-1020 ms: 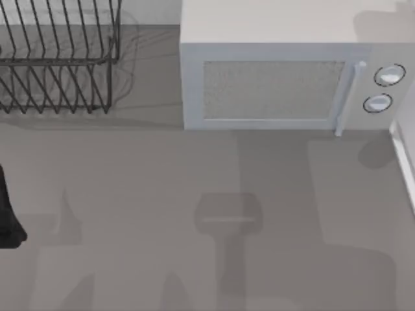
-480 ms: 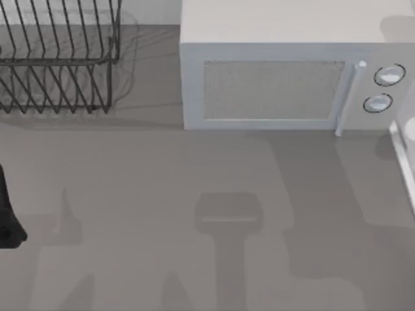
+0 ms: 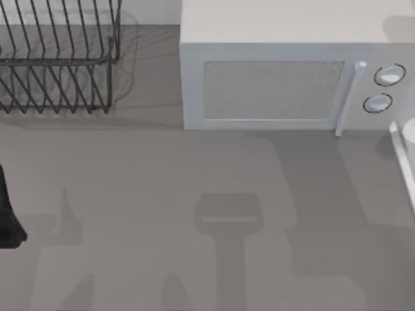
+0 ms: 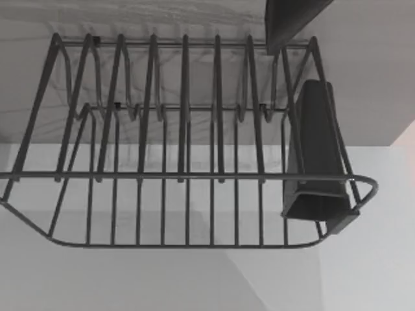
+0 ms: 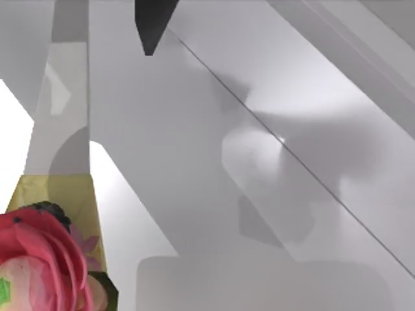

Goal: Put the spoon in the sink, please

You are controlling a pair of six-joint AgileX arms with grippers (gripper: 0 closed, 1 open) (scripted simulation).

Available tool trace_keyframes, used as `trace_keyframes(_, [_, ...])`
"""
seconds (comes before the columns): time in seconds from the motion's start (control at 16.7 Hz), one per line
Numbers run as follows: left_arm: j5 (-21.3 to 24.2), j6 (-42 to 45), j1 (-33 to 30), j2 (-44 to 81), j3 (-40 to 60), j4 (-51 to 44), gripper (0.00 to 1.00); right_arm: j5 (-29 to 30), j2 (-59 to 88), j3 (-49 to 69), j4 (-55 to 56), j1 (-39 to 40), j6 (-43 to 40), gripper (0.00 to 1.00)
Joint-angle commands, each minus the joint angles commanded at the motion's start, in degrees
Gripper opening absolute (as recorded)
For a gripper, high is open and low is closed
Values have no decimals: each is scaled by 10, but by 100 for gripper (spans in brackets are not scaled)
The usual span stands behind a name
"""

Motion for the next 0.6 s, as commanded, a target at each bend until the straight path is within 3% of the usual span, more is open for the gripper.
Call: trace_keyframes(0.6, [0, 0, 0, 0, 0, 0, 100, 0, 0, 0, 0, 0, 0, 98])
